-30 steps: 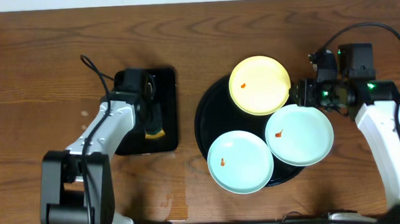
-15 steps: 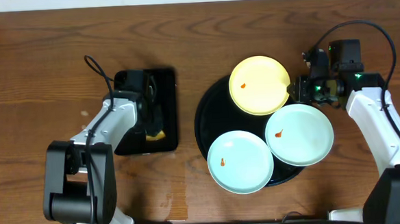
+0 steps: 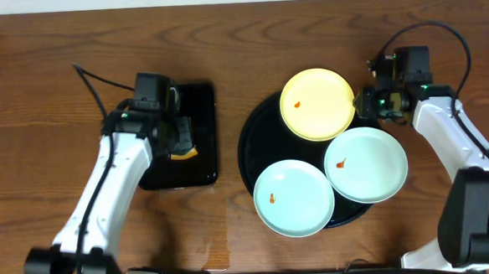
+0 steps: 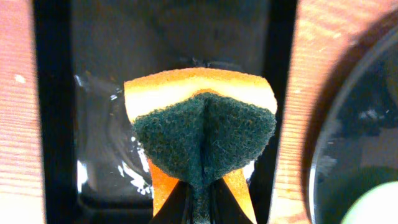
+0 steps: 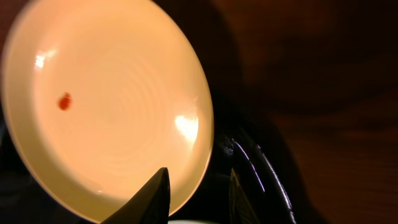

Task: Clean dirty plates on tray and stack at the side
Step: 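Move the right gripper to the yellow plate rim and grip it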

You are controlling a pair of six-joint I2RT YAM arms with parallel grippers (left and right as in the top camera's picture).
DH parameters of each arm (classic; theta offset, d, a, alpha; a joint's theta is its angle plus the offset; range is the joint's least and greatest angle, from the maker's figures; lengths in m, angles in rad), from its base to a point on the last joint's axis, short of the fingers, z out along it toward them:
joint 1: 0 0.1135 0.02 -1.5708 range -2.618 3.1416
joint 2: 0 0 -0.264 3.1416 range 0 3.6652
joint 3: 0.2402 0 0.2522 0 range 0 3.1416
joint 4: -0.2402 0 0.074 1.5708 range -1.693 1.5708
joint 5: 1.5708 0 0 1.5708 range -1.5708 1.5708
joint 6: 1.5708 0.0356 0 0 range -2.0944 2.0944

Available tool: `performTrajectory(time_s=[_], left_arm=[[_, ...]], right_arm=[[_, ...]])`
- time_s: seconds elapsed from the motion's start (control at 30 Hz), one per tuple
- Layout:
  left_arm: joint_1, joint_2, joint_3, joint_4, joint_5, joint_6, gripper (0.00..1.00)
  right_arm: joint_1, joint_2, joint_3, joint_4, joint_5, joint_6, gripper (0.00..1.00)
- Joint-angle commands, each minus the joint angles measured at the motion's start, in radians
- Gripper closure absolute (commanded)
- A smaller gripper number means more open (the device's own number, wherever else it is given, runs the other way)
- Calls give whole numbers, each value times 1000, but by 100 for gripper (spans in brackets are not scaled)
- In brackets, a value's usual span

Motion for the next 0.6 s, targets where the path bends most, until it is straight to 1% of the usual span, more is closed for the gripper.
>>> performTrajectory(time_s=[0.0, 0.17, 0.3, 0.4, 0.47, 0.57], left_arm=[[0, -69, 24, -16, -2, -13, 93], [0, -111, 24, -32, -2, -13, 92], [0, -111, 24, -43, -2, -13, 93], [0, -111, 24, -49, -2, -13, 92], [0, -111, 24, -54, -2, -13, 93], [0, -111, 24, -58, -2, -13, 93]], right_arm=[[25, 49, 11, 3, 3, 8, 70], [37, 93, 11, 45, 3, 4, 71], [48, 128, 11, 92, 6, 4, 75], [57, 151, 11, 118, 7, 5, 82], [65, 156, 11, 125, 7, 5, 88], [77, 155, 11, 131, 6, 5, 94]])
